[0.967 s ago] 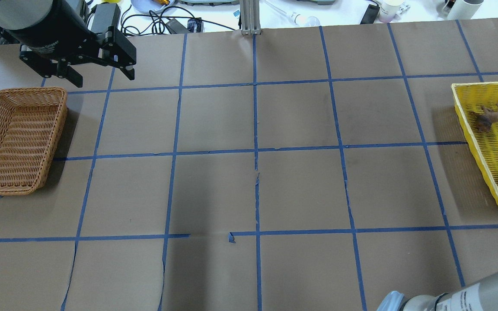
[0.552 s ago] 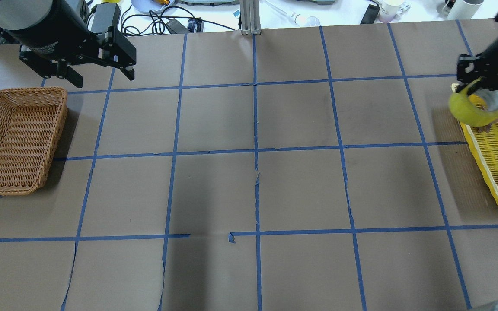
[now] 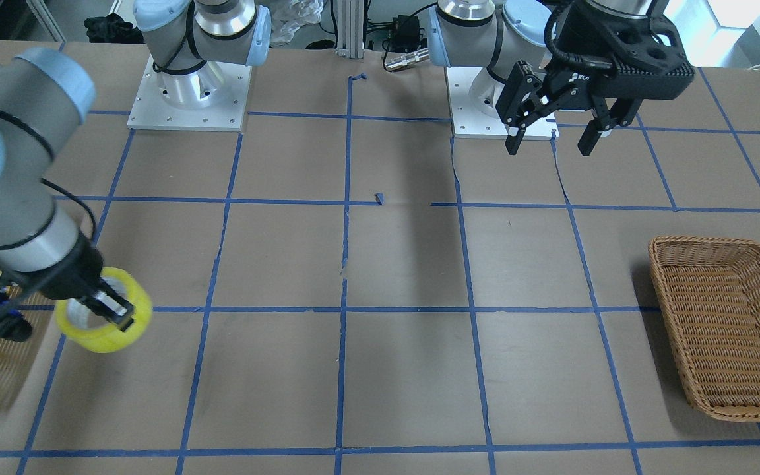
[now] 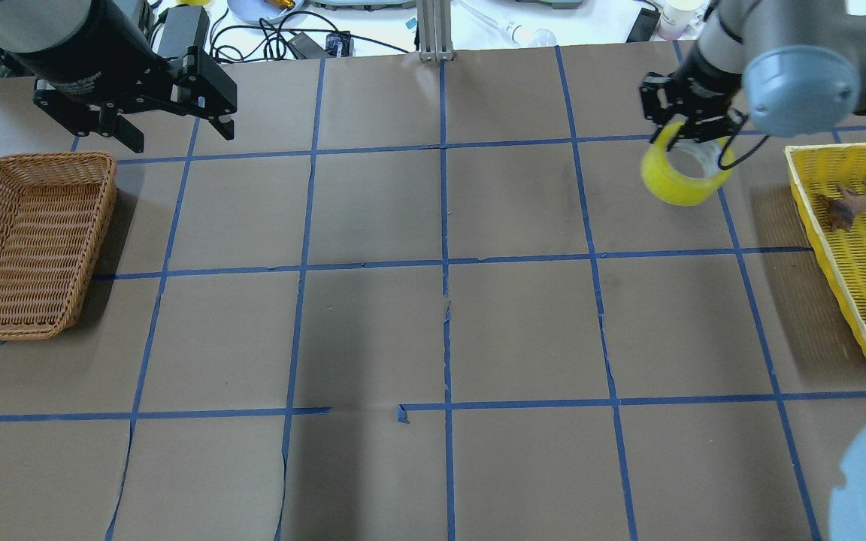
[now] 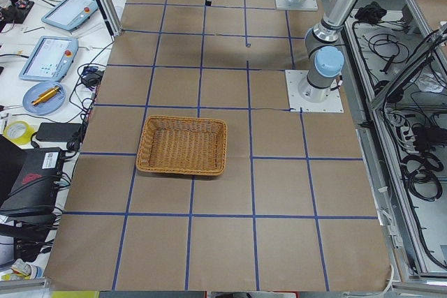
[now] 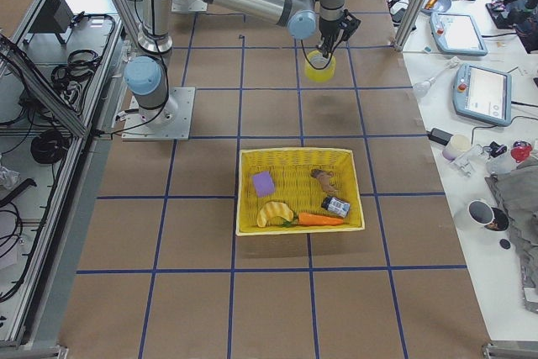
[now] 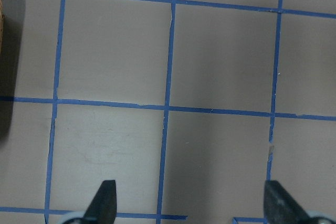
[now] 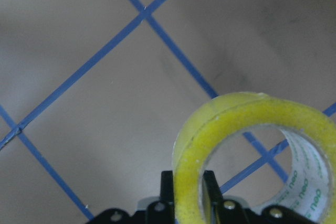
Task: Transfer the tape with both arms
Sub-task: 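Carry the tape roll with the right gripper to the table center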
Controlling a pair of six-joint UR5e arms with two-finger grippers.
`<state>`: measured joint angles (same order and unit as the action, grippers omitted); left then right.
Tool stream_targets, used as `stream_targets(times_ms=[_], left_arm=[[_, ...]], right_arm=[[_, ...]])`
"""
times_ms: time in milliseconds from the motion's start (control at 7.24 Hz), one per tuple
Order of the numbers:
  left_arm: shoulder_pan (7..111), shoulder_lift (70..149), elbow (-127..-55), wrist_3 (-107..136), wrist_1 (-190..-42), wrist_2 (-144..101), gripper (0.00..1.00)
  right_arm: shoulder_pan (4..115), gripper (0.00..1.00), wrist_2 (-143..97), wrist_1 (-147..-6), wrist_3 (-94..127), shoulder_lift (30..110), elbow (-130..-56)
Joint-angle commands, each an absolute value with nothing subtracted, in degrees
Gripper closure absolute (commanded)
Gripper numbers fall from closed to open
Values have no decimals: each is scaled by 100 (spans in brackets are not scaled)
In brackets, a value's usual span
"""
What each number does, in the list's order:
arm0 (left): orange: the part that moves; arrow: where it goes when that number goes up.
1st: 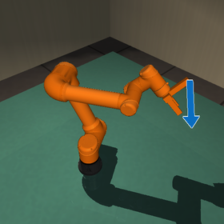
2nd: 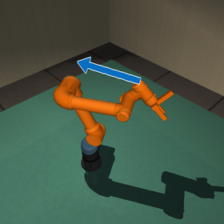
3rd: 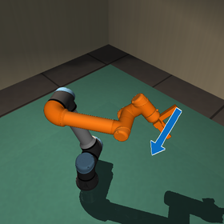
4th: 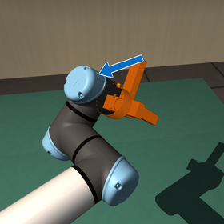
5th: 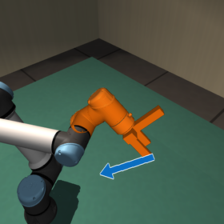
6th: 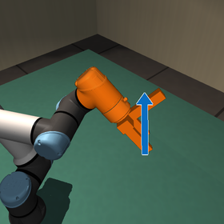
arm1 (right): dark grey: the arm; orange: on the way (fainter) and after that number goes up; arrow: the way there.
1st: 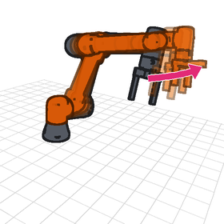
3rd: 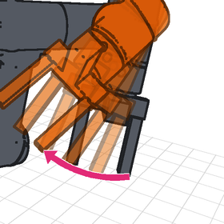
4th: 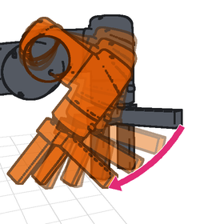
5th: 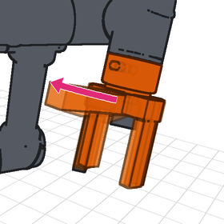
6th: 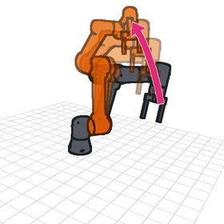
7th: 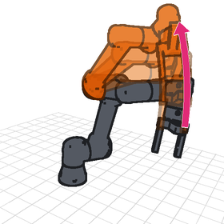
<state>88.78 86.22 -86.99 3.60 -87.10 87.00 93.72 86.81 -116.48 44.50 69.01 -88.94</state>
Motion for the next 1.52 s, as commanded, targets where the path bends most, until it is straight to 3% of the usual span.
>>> stream_targets(times_ms=[0,414,552,967,1105,1243,1381], left_arm=[[8877,8622,-8692,360,-8710,8675,0],[8886,8622,-8701,369,-8710,8692,0],[8877,8622,-8692,369,-8710,8666,0],[8886,8622,-8692,369,-8710,8666,0],[8877,8631,-8692,369,-8710,8657,0],[8877,8631,-8692,369,-8710,8657,0],[8886,8631,-8692,369,-8710,8657,0]], right_arm=[[10288,100,8692,-11725,5971,6785,-9034],[11080,100,8727,-11865,6835,6716,-9395],[11370,91,8736,-11874,6960,6645,-9396],[11557,92,8710,-11953,7093,6425,-9526],[11636,87,8710,-11953,7101,6416,-9580],[11672,60,8727,-11953,7102,6407,-9606],[11672,15,8719,-11971,7119,6425,-9606]])
